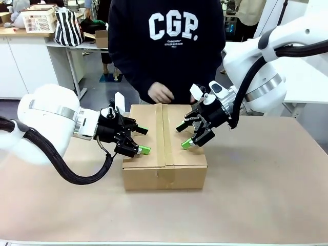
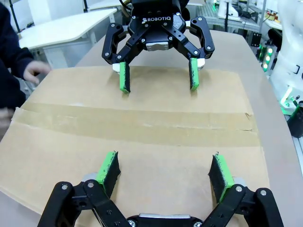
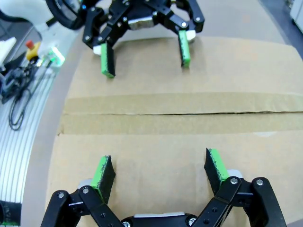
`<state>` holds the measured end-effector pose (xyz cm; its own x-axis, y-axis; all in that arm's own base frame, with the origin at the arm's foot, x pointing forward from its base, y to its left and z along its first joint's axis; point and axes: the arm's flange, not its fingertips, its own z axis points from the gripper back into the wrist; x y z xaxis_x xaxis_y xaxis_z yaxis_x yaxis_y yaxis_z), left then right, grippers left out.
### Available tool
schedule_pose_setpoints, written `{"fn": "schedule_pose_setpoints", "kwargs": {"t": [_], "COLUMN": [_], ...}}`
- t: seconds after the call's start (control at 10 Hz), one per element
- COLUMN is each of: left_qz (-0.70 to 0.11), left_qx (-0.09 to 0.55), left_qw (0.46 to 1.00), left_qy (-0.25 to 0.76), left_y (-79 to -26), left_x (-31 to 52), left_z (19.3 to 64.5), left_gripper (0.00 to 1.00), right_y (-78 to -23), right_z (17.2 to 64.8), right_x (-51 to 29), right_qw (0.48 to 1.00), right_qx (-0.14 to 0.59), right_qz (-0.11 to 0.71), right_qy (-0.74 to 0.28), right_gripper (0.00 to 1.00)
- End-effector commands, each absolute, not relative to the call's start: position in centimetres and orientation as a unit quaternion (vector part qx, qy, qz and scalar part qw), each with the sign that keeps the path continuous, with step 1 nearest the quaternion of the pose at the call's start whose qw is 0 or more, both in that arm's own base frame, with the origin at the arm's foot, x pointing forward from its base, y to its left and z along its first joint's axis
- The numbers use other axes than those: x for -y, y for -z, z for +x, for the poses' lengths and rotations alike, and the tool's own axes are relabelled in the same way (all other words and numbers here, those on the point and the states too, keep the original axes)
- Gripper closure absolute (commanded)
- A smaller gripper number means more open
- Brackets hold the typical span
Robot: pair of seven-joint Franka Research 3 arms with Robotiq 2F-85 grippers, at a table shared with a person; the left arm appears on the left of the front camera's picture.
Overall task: Pack the gift set into the box.
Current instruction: Press and hold the closed box until the human finishes sealing it.
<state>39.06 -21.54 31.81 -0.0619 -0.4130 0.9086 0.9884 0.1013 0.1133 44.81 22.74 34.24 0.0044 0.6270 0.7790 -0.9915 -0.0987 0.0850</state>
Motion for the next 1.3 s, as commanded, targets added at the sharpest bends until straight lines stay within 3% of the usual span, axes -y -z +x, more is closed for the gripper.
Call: {"fn": "schedule_pose_setpoints", "kwargs": {"t": [0.0, 1.2], "left_qz": [-0.328, -0.328], "left_qx": [0.445, 0.445], "left_qw": [0.592, 0.592], "left_qy": [0.587, 0.587], "left_y": [-31.44, -31.44], "left_x": [21.38, 21.38], "left_z": [38.68, 38.68], "left_gripper": [0.0, 0.0], "right_y": [-33.96, -33.96], "right_z": [44.77, 44.77], "right_x": [-22.74, -22.74], "right_qw": [0.615, 0.615], "right_qx": [0.263, 0.263], "right_qz": [0.345, 0.345], "right_qy": [-0.658, -0.658], "right_gripper": [0.0, 0.0]}}
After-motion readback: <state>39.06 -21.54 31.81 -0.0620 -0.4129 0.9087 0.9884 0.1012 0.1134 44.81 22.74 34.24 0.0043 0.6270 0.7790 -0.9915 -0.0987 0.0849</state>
